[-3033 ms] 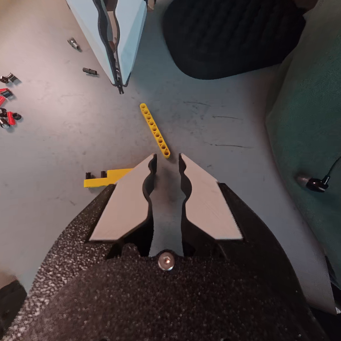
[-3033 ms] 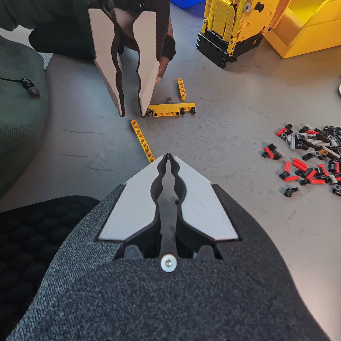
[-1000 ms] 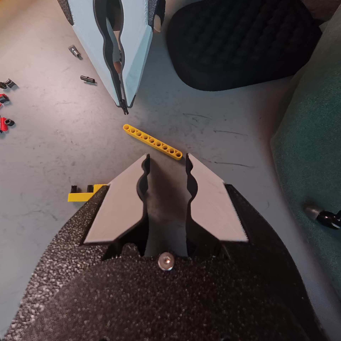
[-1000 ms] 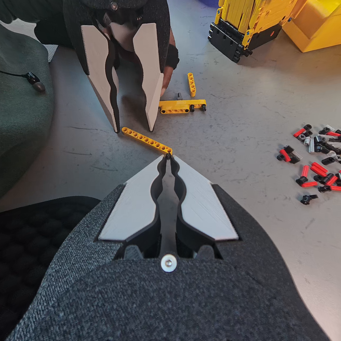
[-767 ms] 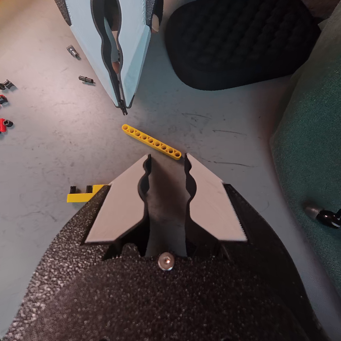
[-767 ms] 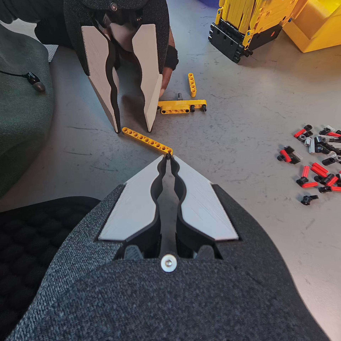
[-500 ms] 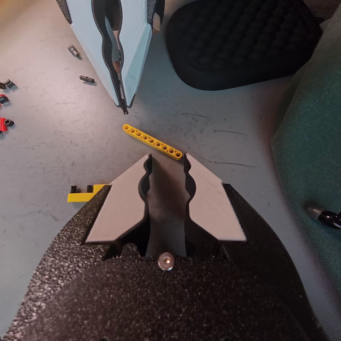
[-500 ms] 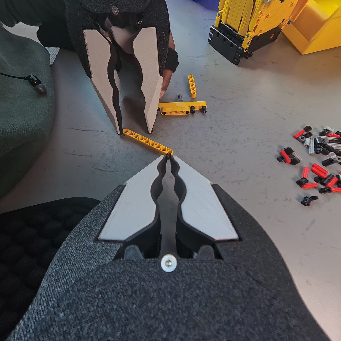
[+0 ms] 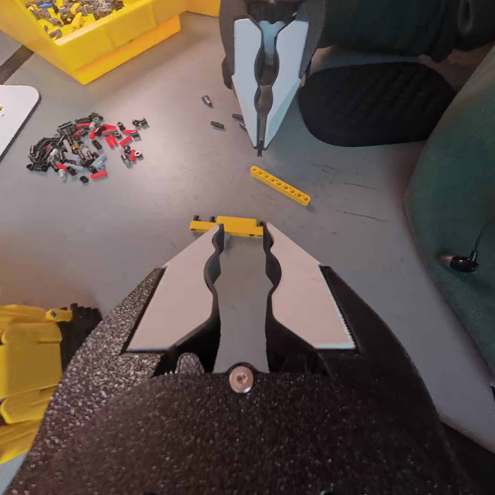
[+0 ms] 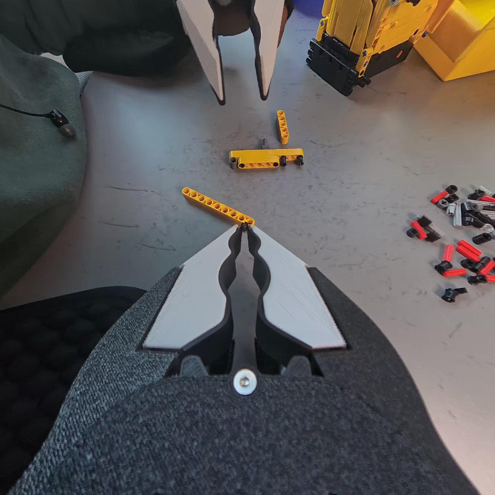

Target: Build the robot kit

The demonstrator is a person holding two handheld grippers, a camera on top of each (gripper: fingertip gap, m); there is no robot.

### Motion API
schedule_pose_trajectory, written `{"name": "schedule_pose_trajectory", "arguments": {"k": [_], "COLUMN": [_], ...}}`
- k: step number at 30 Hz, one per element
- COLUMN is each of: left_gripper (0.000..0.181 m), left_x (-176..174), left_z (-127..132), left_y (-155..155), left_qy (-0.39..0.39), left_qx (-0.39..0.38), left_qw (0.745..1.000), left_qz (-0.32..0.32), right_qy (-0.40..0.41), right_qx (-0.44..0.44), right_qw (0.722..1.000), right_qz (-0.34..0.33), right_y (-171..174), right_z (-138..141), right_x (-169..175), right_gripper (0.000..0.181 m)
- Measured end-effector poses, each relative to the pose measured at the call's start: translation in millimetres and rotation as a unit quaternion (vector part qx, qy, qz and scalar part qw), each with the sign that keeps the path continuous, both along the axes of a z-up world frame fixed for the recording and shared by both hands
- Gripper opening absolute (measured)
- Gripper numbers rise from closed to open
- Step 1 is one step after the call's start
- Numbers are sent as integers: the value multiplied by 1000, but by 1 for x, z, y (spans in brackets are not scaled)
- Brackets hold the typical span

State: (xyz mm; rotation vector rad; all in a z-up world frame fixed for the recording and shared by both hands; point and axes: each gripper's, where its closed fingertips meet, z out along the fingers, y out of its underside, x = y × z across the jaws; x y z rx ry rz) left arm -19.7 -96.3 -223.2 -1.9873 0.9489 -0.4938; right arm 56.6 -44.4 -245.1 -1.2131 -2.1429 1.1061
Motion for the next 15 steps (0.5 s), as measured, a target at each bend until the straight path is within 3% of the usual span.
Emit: {"name": "schedule_pose_trajectory", "arguments": {"k": [10,15], "left_gripper": [22,15], "left_x": [-13,-12], "left_z": [-44,-44], "left_y": [12,18], "left_qy": [83,93], "left_qx": [-43,-28], "left_qw": [995,994], "left_qz": [39,48], "right_qy": [1,2], "right_qx": [0,0], "right_qw": [1000,1000], "right_qz": [5,6], "right_y": [-4,-5], "right_z": [1,1], "right_x": [-1,-1], "right_gripper": [4,4]}}
